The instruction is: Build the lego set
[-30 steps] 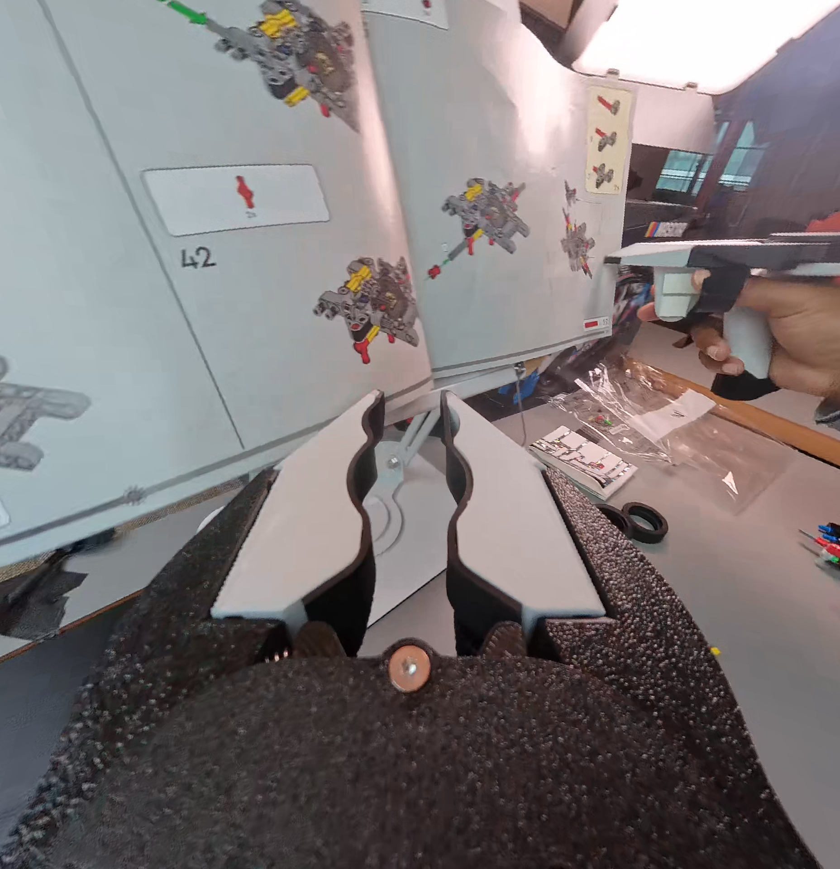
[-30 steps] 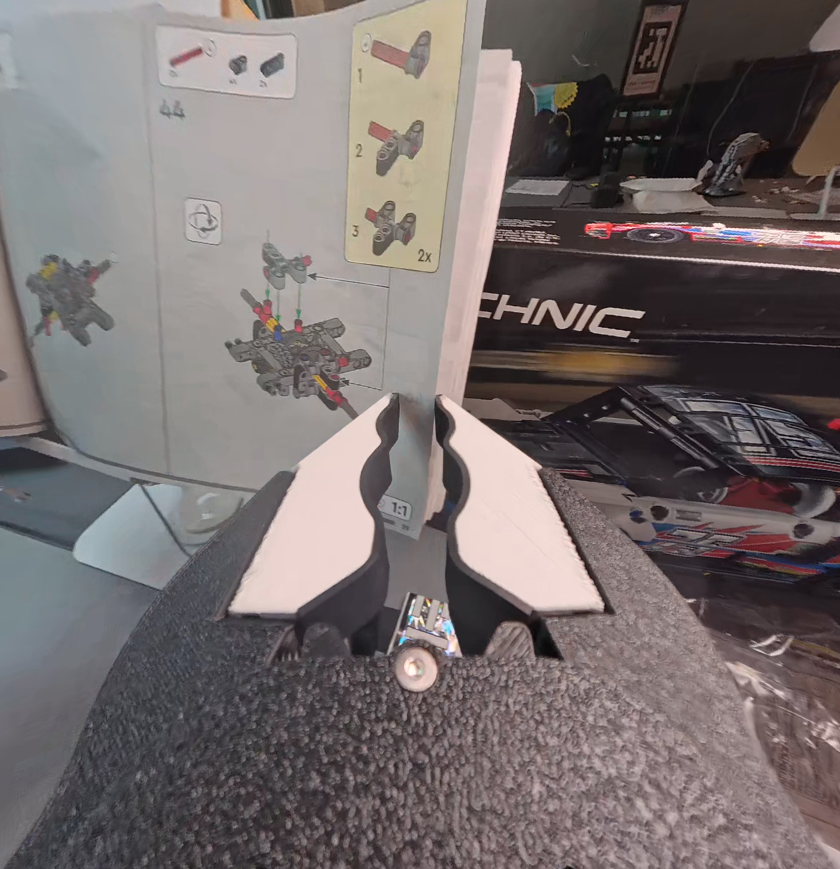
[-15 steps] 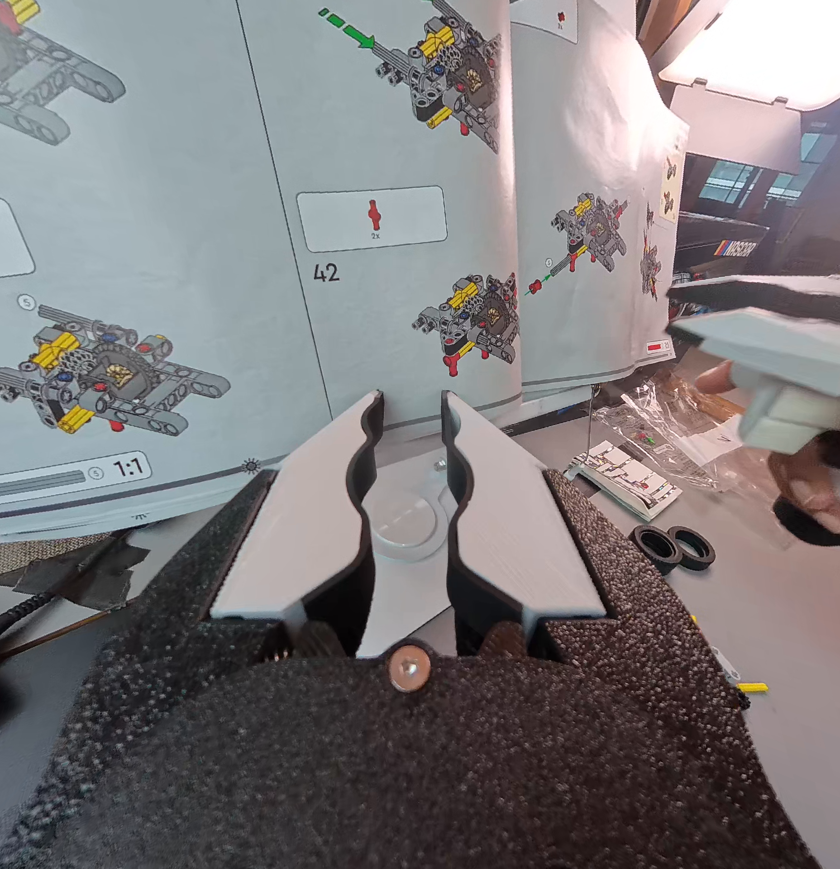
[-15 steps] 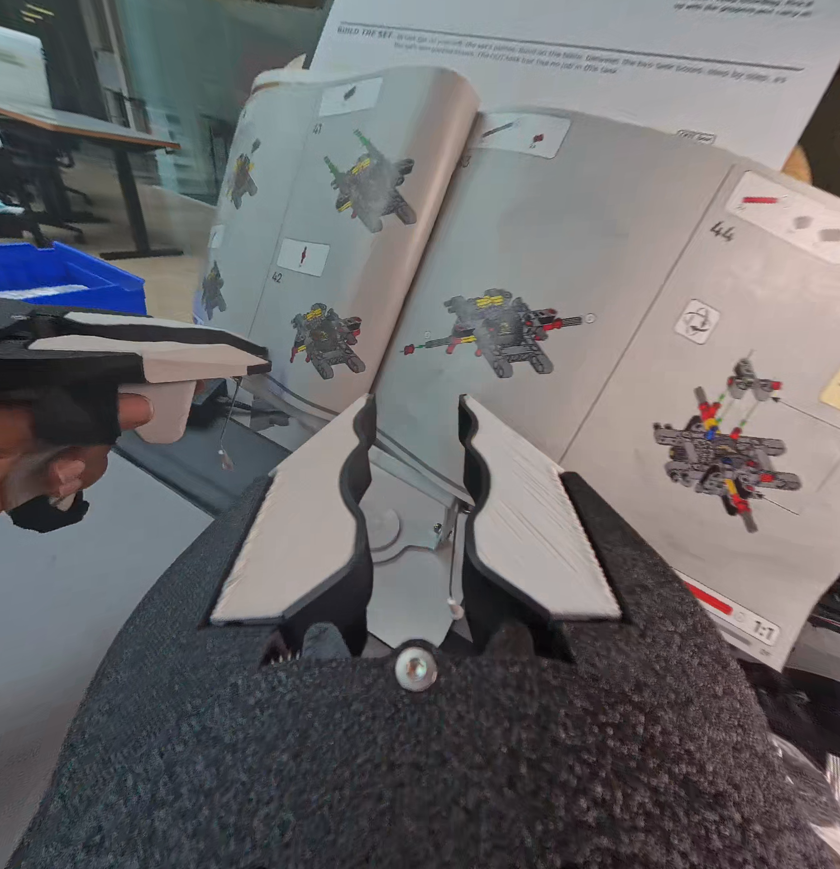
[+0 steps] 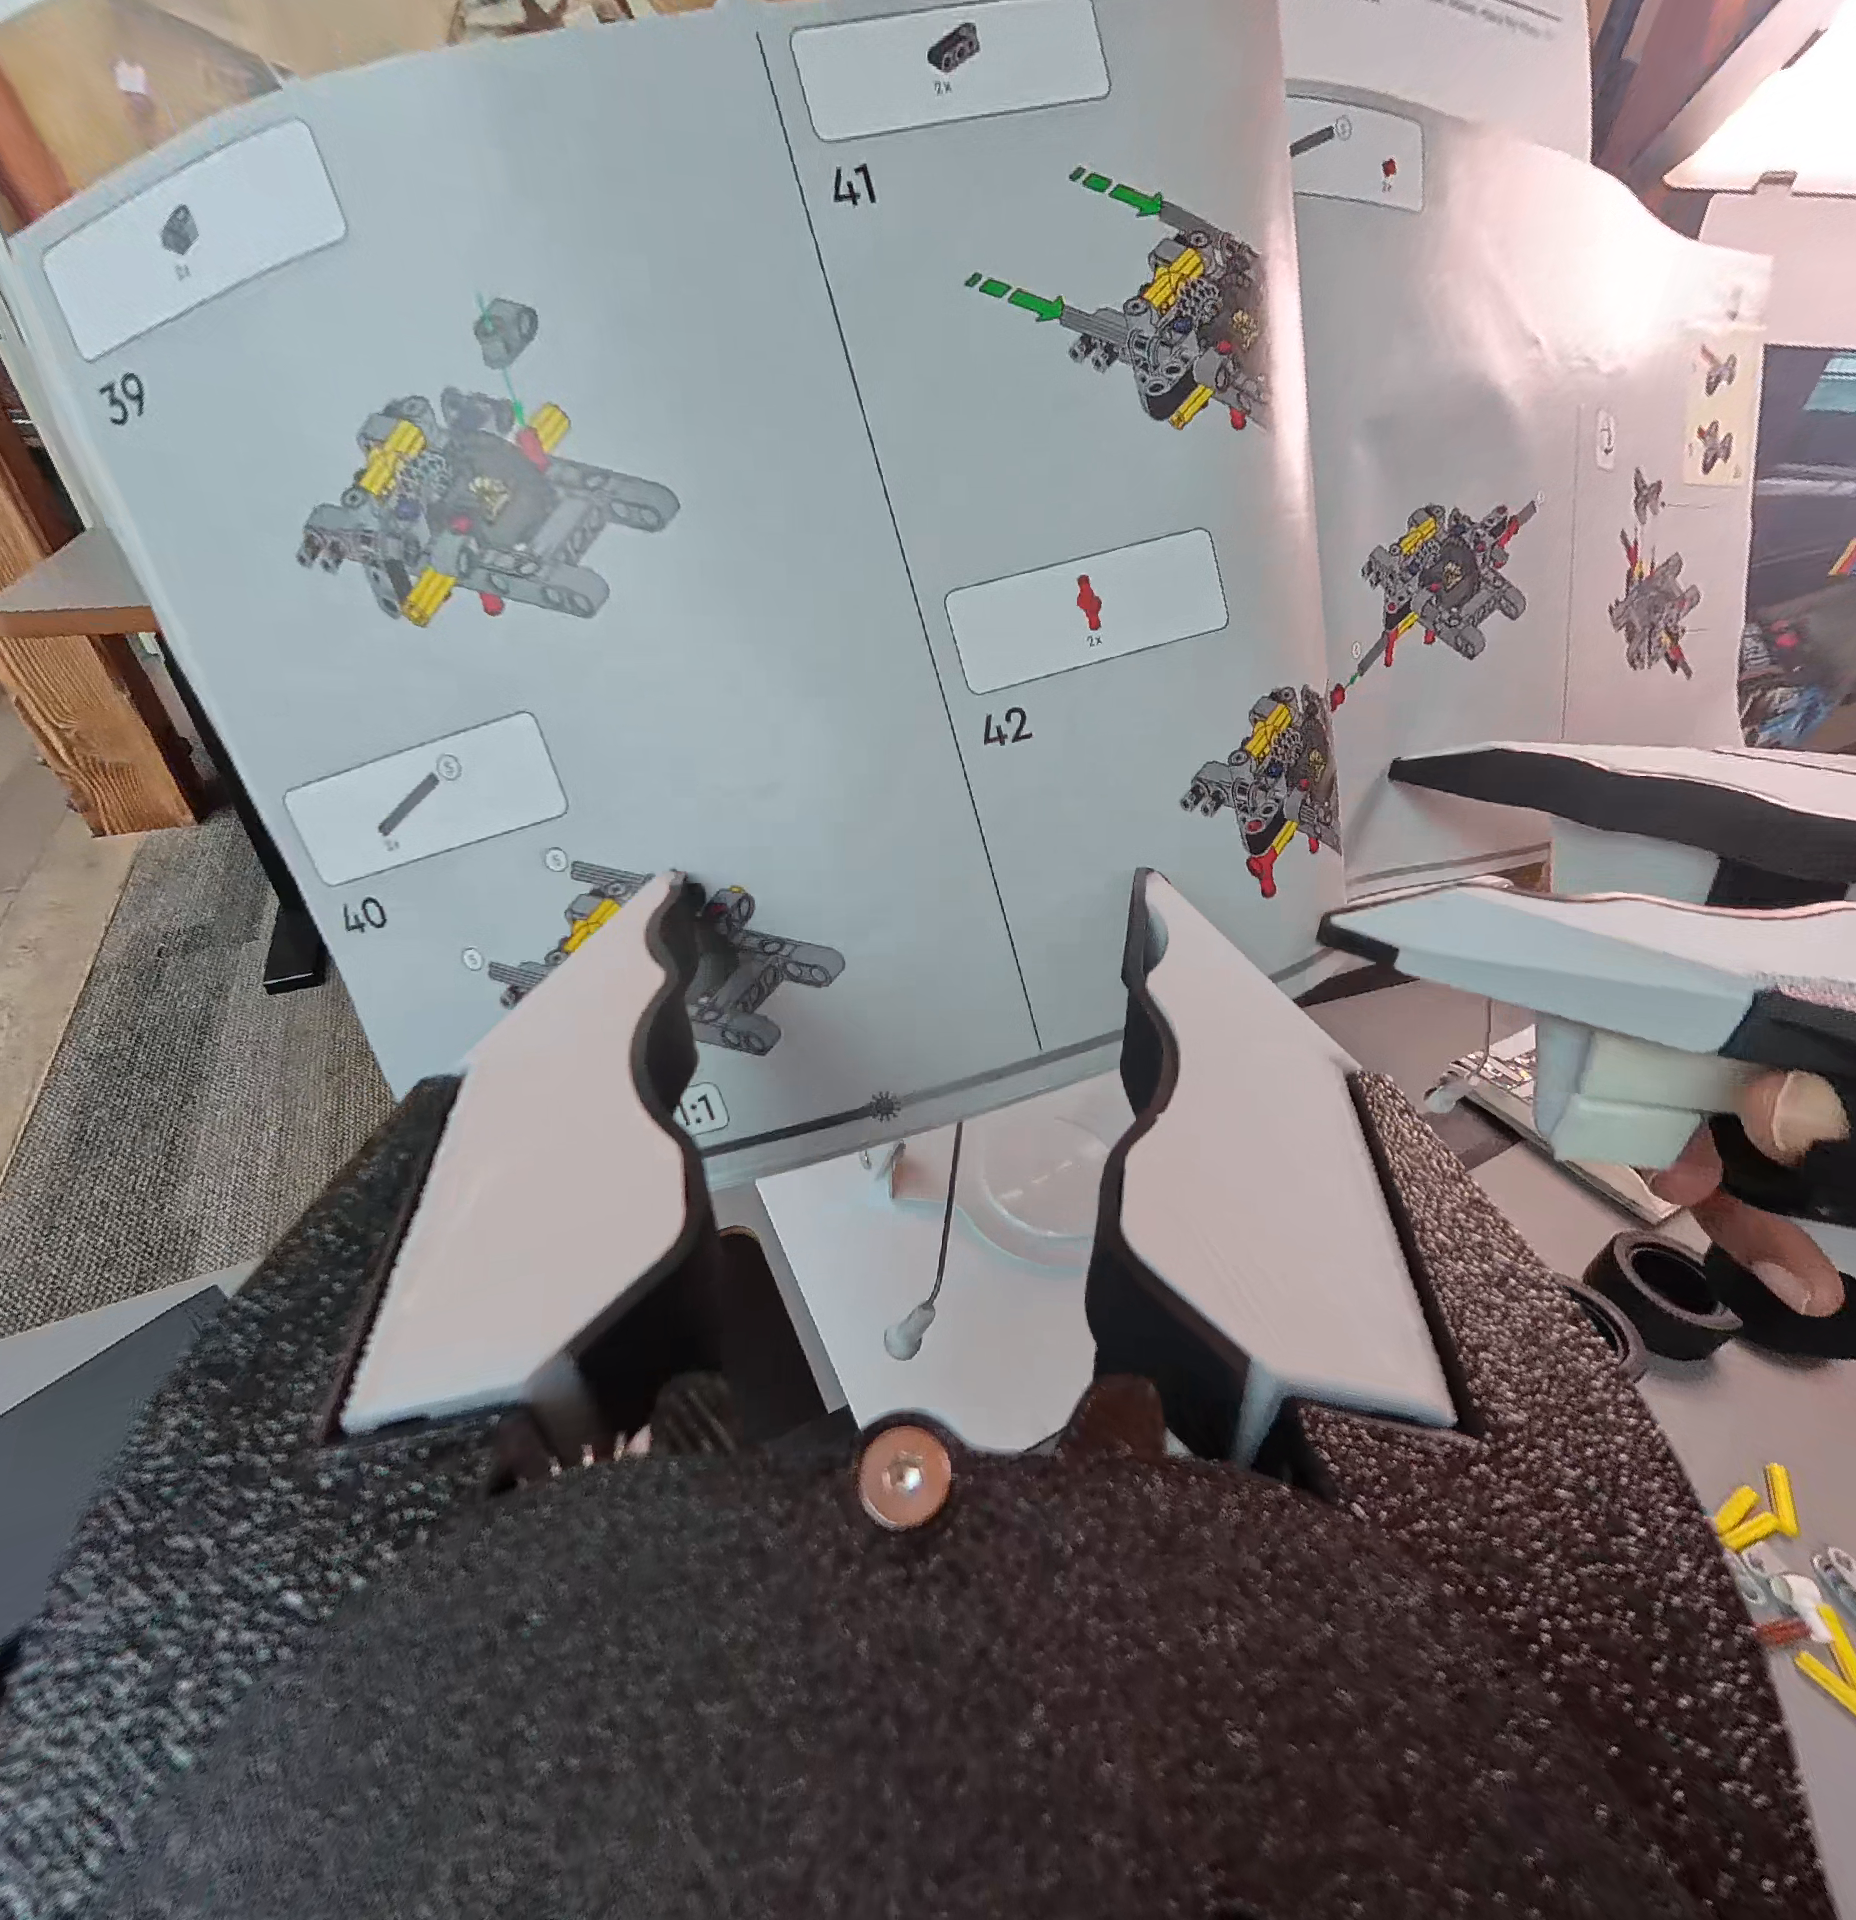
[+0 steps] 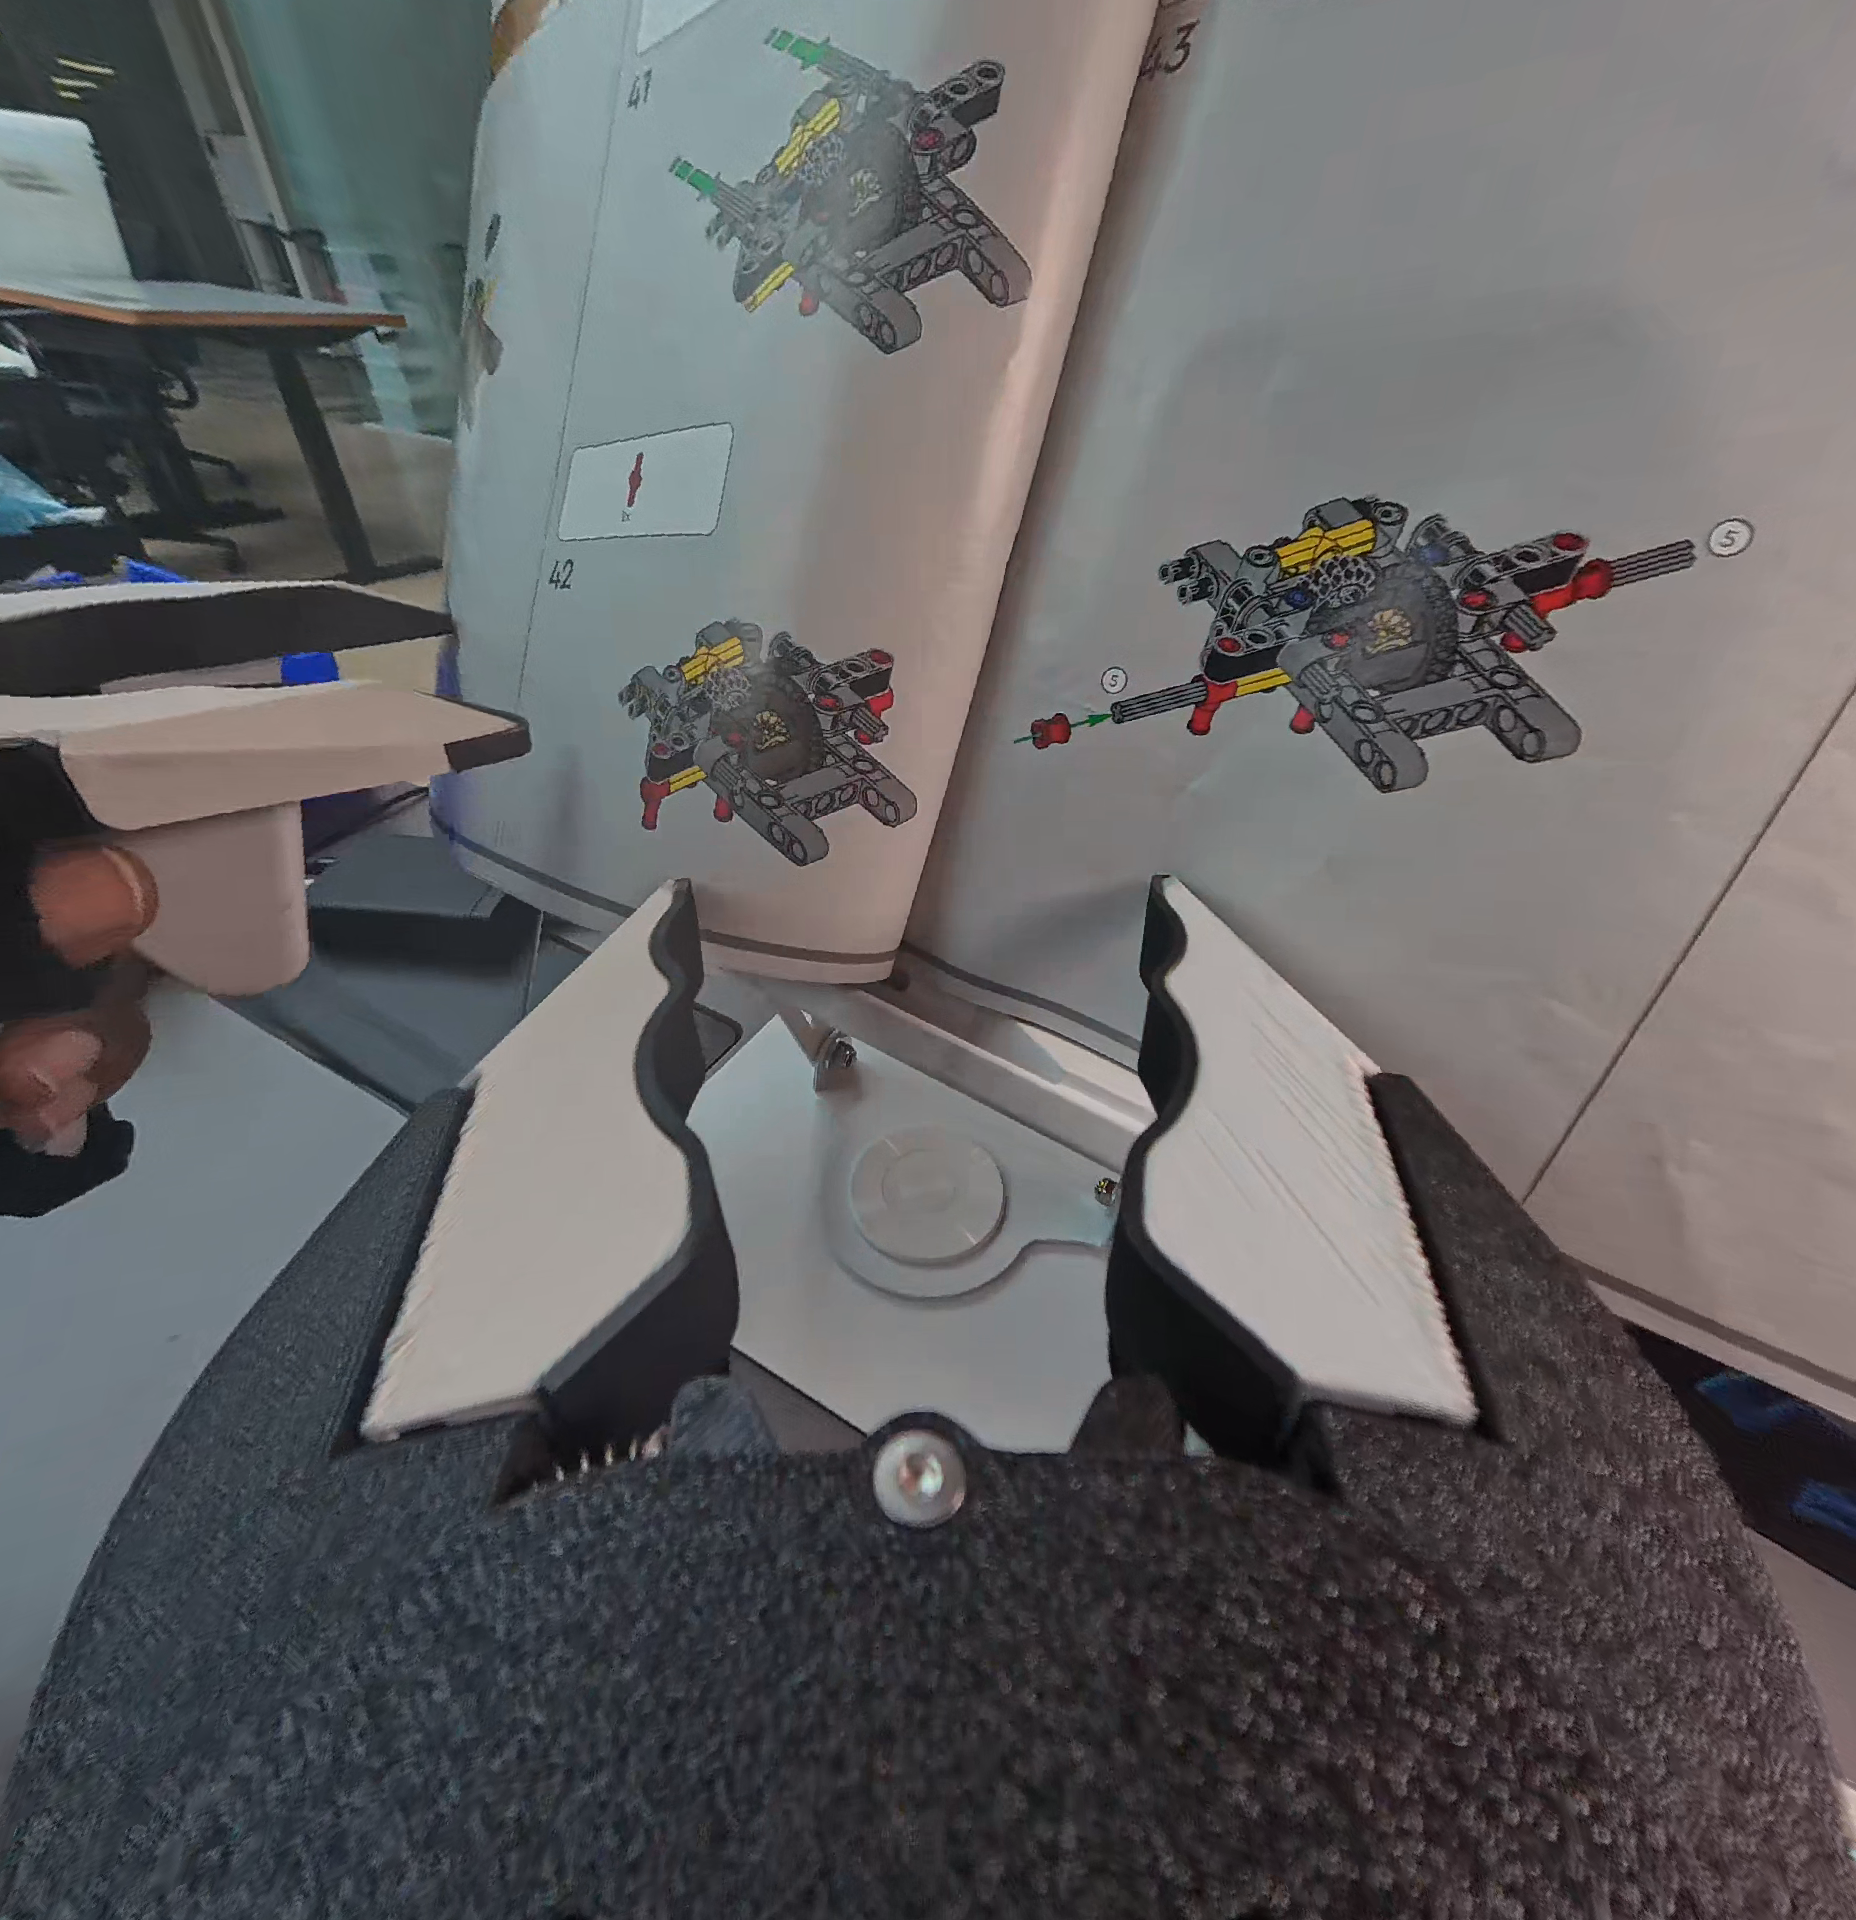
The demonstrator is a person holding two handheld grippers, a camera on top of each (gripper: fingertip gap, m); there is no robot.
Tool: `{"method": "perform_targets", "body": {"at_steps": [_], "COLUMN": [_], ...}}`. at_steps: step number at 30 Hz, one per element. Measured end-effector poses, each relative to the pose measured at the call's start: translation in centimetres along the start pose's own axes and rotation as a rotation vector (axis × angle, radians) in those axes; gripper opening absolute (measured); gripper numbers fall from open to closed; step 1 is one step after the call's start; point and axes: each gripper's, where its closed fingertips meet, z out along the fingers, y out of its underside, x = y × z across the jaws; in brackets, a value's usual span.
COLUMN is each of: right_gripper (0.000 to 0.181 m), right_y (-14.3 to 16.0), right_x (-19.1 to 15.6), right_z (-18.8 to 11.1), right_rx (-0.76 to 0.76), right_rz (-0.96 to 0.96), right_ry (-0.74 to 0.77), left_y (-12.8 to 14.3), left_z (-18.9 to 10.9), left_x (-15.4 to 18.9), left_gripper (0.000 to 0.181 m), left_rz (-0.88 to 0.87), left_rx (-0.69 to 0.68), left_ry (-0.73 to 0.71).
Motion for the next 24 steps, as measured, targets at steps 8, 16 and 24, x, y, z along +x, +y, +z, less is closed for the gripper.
{"method": "perform_targets", "body": {"at_steps": [8,16,24], "right_gripper": [0.09,0.082,0.063], "right_y": [0.8,0.7,-1.0], "right_x": [-0.8,-0.7,-1.4], "right_z": [-0.5,-1.4,-0.8], "right_rx": [-0.056,-0.036,-0.007], "right_rz": [-0.054,-0.01,-0.118], "right_ry": [-0.079,-0.116,-0.078], "left_y": [0.8,0.5,0.0], "left_z": [2.0,1.4,2.0], "left_x": [0.2,3.7,6.3], "left_gripper": [0.057,0.0,0.0], "left_rz": [0.056,0.041,0.082], "left_rx": [-0.026,-0.016,-0.03], "left_ry": [-0.109,0.065,0.125]}}
